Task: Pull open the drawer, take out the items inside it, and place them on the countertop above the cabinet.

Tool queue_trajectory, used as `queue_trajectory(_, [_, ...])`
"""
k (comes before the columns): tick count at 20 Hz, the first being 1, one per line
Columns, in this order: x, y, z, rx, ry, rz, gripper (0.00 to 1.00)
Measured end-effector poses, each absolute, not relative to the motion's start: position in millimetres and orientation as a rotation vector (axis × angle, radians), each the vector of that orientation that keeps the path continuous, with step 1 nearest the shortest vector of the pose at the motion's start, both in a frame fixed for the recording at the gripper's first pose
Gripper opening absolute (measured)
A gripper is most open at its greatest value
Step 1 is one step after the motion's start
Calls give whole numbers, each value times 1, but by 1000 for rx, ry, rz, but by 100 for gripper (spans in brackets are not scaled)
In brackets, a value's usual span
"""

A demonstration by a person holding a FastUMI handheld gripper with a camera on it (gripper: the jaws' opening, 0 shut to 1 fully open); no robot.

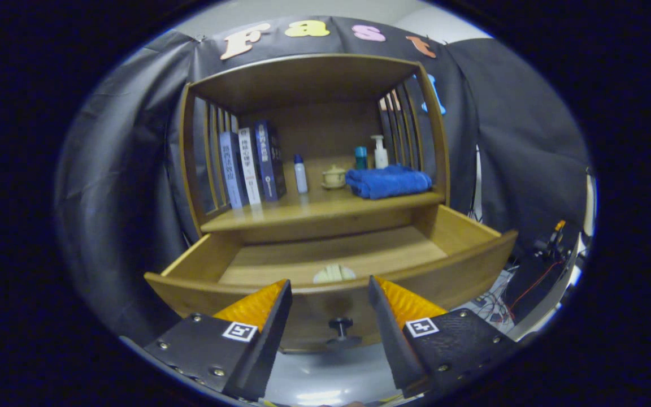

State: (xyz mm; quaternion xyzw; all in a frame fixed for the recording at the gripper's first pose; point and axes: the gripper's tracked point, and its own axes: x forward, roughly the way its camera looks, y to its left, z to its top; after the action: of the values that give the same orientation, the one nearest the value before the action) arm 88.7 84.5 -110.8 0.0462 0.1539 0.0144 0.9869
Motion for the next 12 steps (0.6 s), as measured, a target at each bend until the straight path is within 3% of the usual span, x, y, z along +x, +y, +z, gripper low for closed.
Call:
queue_trajectory(3, [115, 91, -97, 41, 402, -1, 81])
queue_trajectory(6, [136, 101, -123, -6, 645, -16, 81])
queue_trajectory(10, [167, 112, -149, 31, 809, -38, 81])
queue_trajectory(12, [177, 119, -168, 63, 890, -29, 64])
